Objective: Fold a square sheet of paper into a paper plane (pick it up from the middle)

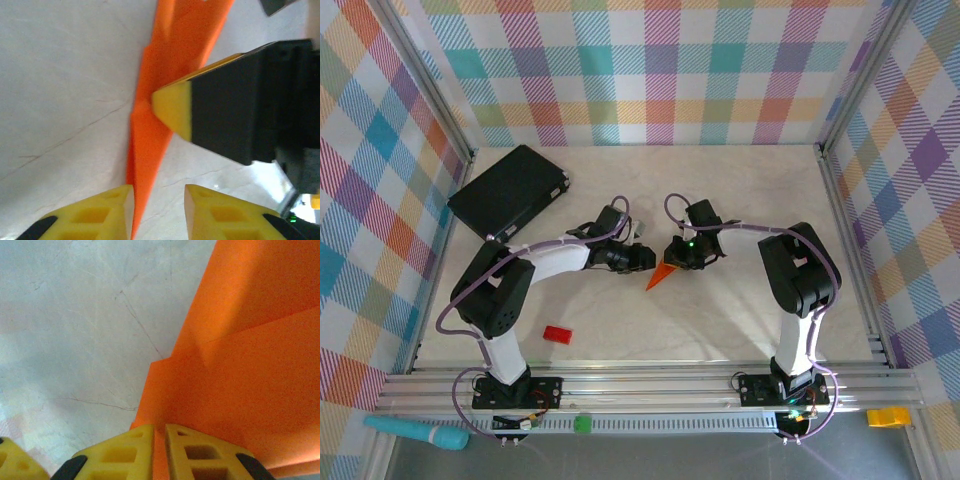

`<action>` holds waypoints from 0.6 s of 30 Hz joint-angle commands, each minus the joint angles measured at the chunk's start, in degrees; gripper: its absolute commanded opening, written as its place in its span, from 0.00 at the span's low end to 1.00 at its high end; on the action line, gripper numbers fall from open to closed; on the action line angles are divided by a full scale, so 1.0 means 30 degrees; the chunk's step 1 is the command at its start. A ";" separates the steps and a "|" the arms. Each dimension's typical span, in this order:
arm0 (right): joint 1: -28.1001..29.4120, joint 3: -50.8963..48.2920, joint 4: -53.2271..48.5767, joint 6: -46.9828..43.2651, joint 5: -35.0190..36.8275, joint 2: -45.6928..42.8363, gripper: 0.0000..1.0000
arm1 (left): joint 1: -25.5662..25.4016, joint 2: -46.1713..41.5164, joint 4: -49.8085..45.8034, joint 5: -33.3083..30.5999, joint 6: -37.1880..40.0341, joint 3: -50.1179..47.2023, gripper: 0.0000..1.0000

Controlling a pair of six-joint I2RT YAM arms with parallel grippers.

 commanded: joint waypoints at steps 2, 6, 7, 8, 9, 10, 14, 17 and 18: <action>-0.0054 -0.0760 -0.0911 -0.0864 0.0128 0.1251 0.11 | -0.0150 0.0868 0.2072 0.2140 -0.1220 -0.0114 0.20; -0.0178 -0.0811 -0.0833 -0.0914 0.0027 0.1335 0.10 | -0.0303 0.1454 0.1707 0.2324 -0.0862 0.0355 0.12; -0.0177 -0.0811 -0.0834 -0.0930 -0.0020 0.1354 0.10 | -0.0360 0.1606 0.1475 0.2381 -0.0638 0.0520 0.11; -0.0204 -0.0776 -0.0811 -0.0923 -0.0034 0.1383 0.10 | -0.0418 0.1830 0.1042 0.2377 -0.0385 0.0748 0.09; -0.0230 -0.0756 -0.0862 -0.0932 -0.0050 0.1419 0.10 | -0.0492 0.1994 0.0597 0.2280 -0.0163 0.0955 0.08; -0.0233 -0.0746 -0.0850 -0.0931 -0.0064 0.1442 0.10 | -0.0589 0.2162 0.0020 0.2058 0.0178 0.1214 0.07; -0.0263 -0.0725 -0.0872 -0.0904 -0.0065 0.1485 0.10 | -0.0803 0.2615 -0.1427 0.1281 0.1089 0.1711 0.05; -0.0270 -0.0694 -0.0923 -0.0824 -0.0123 0.1588 0.10 | -0.0833 0.2826 -0.1860 0.1257 0.1325 0.2015 0.04; -0.0263 -0.0694 -0.0918 -0.0811 -0.0138 0.1603 0.10 | -0.0833 0.2926 -0.1944 0.1300 0.1401 0.2118 0.04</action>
